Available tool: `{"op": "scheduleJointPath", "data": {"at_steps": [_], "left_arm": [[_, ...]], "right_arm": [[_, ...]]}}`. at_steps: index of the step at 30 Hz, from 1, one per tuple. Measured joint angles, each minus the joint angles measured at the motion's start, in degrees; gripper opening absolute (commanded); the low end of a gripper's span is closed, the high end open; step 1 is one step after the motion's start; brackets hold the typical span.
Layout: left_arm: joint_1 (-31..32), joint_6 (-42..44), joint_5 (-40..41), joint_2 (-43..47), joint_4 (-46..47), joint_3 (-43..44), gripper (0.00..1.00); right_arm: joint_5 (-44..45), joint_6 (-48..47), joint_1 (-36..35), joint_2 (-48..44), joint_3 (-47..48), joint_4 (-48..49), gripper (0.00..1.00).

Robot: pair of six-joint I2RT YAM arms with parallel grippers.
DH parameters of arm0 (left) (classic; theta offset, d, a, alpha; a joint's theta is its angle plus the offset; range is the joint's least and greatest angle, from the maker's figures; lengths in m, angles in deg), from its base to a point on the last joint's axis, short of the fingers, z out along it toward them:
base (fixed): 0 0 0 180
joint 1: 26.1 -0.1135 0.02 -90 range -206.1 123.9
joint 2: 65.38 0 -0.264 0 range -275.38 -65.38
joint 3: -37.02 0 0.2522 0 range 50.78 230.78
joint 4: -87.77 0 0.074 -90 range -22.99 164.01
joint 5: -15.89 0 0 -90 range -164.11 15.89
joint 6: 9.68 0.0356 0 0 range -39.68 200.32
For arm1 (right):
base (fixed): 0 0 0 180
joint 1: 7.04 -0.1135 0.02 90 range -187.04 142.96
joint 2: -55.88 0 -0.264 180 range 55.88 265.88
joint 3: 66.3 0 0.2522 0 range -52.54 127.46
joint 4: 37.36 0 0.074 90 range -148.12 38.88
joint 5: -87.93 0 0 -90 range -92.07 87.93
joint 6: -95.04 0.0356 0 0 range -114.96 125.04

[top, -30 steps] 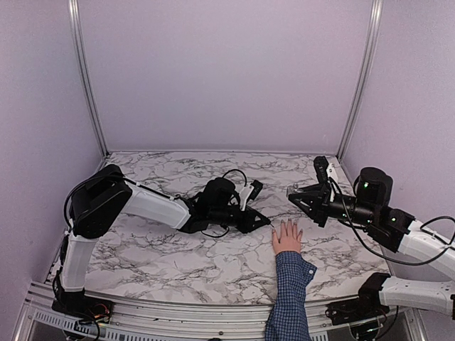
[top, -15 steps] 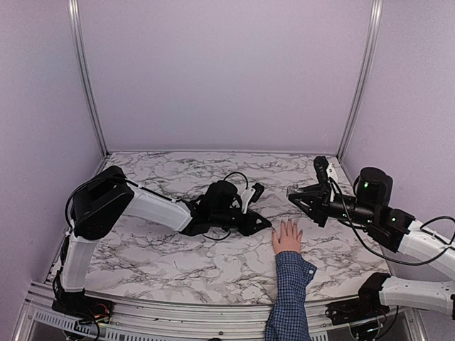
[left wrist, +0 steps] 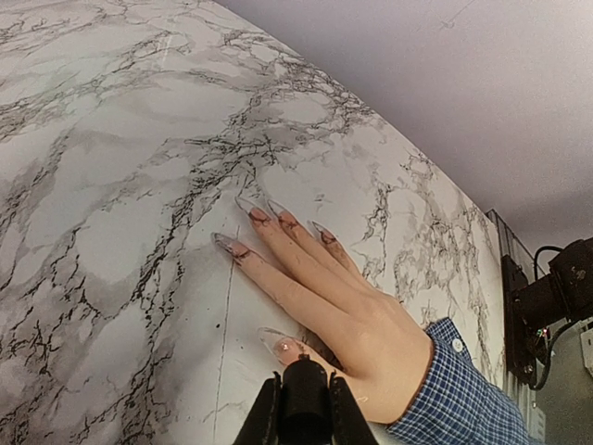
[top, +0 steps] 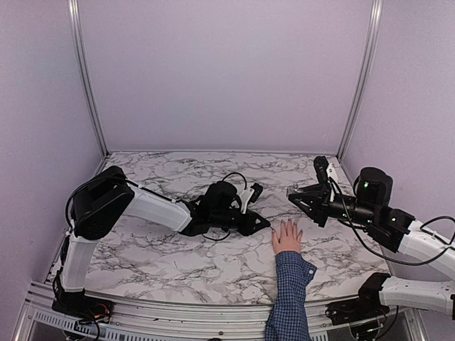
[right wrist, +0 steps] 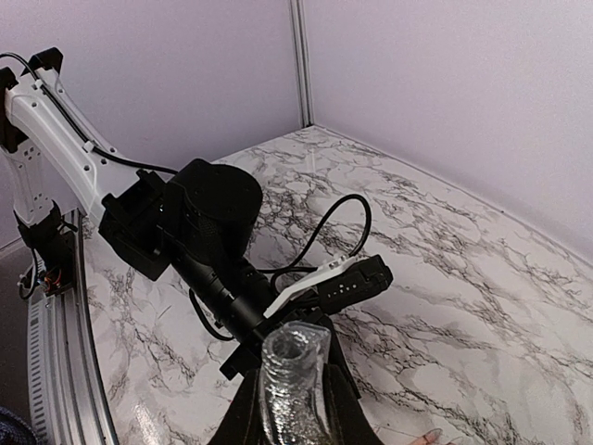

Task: Paint the nails
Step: Paint the nail with the hand.

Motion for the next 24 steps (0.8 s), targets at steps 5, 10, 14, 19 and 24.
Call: {"op": "scheduleJointPath", "data": {"at_steps": [5,10,14,19,24], "left_arm": [[0.0,-0.2,0.0,-0.3,0.0,0.0,0.0],[0.0,-0.4,0.0,-1.1,0.0,0.0,0.0],[0.0,-0.6,0.0,-1.8,0.0,0.0,0.0],[0.0,-0.8,0.0,-2.3,0.0,0.0,0.0],[0.0,-0.8,0.0,-2.3,0.0,0.1,0.0]], "right_arm": [[0.0,0.0,0.0,0.0,0.0,0.0,0.0],[0.0,0.0,0.0,0.0,0.0,0.0,0.0],[0.0,0.0,0.0,0.0,0.0,0.0,0.0],[0.0,0.0,0.0,0.0,0.0,0.0,0.0],[0.0,0.0,0.0,0.0,0.0,0.0,0.0]]}}
